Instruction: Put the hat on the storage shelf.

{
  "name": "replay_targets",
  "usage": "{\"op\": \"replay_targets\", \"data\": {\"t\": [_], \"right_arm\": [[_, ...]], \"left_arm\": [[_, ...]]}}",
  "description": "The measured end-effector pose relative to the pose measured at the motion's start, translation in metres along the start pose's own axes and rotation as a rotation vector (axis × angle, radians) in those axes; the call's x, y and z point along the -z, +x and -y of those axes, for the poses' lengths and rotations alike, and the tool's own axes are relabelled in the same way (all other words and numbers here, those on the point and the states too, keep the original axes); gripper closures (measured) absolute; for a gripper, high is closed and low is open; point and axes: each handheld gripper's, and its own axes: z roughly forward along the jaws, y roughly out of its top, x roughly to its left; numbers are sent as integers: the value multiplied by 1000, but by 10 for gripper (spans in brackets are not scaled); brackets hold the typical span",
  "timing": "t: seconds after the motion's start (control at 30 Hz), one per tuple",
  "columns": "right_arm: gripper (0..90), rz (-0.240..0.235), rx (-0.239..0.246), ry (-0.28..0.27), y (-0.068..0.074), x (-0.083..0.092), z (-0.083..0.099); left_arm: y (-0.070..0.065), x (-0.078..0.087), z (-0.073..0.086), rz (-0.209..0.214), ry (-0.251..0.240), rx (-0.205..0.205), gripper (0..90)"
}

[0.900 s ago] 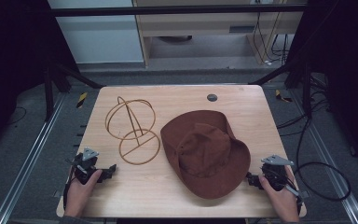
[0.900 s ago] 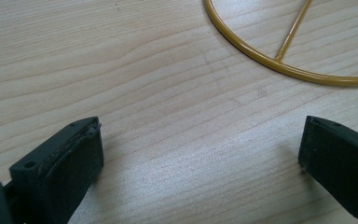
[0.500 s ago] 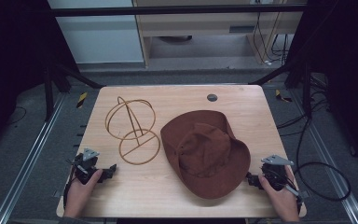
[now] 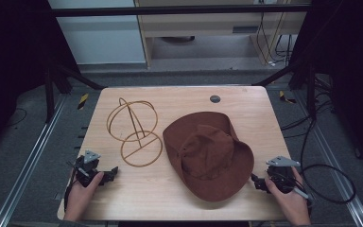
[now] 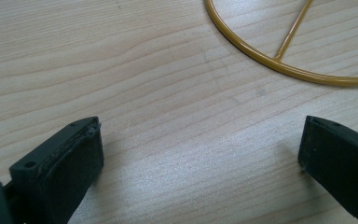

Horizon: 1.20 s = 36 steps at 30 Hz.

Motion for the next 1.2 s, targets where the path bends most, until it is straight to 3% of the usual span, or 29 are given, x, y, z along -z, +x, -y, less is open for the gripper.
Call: {"op": "replay_targets", "data": {"t": [0.47,0.53,0.63,0.73,0.93,0.97,1.07,1.2], "right_arm": [[133,7,27,16,-2,42,-34],[119,-19,44,10,0,50,-42],[140,1,72,12,2,58,-52],[142,-5,71,22,3,62,-59],[184,-12,125,50,9,68,-86],[200,-34,119,60,12,70,-99],[200,-60,134,57,16,72,-116],[178,-80,185,47,28,74,-136]], "left_arm": [[0,1,1,0,1,-2,0],[0,1,1,-1,1,-3,0],[-1,1,1,0,1,-1,0],[0,1,1,-1,1,-2,0],[-1,1,1,-2,1,-1,0],[-1,1,1,-2,1,-1,0],[-1,1,1,-3,1,1,0],[-2,1,1,-8,2,3,0]]}}
